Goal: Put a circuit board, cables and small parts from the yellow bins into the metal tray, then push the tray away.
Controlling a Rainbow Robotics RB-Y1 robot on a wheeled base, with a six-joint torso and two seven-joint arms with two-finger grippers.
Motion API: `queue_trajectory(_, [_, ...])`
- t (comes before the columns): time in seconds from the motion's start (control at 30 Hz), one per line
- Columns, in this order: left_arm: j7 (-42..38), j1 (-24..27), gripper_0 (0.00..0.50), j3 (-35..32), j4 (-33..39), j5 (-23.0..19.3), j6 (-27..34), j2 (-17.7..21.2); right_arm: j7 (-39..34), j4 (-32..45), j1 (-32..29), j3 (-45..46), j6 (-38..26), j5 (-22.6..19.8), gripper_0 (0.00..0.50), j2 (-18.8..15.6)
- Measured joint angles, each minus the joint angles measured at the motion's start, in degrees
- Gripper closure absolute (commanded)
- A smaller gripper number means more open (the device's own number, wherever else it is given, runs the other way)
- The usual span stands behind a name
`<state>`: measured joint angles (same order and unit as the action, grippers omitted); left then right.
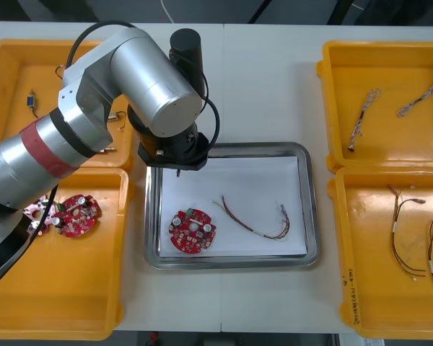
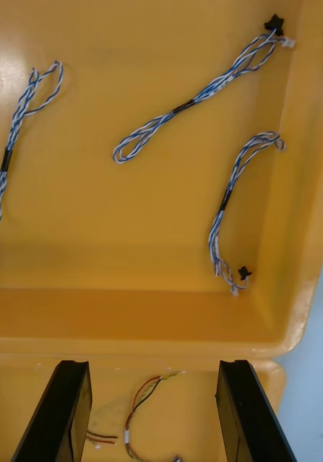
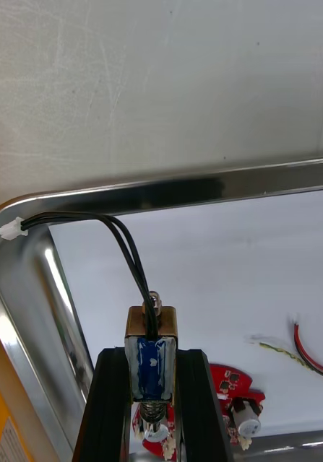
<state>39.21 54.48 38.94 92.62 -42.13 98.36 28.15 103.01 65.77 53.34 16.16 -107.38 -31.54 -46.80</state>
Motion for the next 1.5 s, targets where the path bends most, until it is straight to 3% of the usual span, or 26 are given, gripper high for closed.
queue_trajectory(0.23, [0.0, -2.64, 0.499, 1.76, -0.67, 3.18, -4.46, 0.0, 2.51, -5.34, 0.26, 0.0, 7.54, 1.24, 0.0, -0.11])
queue_trajectory(0.67, [0.0, -5.67, 0.491, 3.38, -0.75, 5.41, -7.26, 0.0, 2.77, -17.38, 1.84, -0.57, 19.81, 1.48, 0.0, -0.08])
queue_trajectory(0.73, [0.0, -5.69, 0.349, 3.46, -0.76, 5.42, -7.3, 0.0, 2.79, -17.66, 1.85, -0.63, 21.03, 2.04, 0.0, -0.05])
queue_trajectory(0.83, [0.0, -5.69, 0.04, 3.47, -0.76, 5.43, -7.32, 0.0, 2.86, -17.86, 1.85, -1.55, 22.85, 2.47, 0.0, -0.05])
queue_trajectory(0.87, [0.0, -5.69, 0.002, 3.47, -0.76, 5.43, -7.32, 0.0, 2.97, -18.06, 1.86, -2.03, 23.37, 2.47, 0.0, -0.05])
queue_trajectory(1.13, [0.0, -5.69, 0.0, 3.45, 0.47, 5.45, -6.27, 0.01, 4.63, -23.27, 2.09, -3.5, 28.33, 2.46, 0.0, 0.28])
queue_trajectory(1.3, [-0.01, -5.69, 0.0, 2.42, 4.51, 5.21, -1.4, 0.02, 4.63, -26.27, 2.11, -3.5, 30.51, 2.45, 0.0, 0.94])
queue_trajectory(1.5, [-0.01, -5.7, 0.0, -4.18, 9.1, 3.55, 5.65, 0.02, 4.63, -28.43, 2.12, -3.5, 33.24, 2.45, 0.0, 2.3])
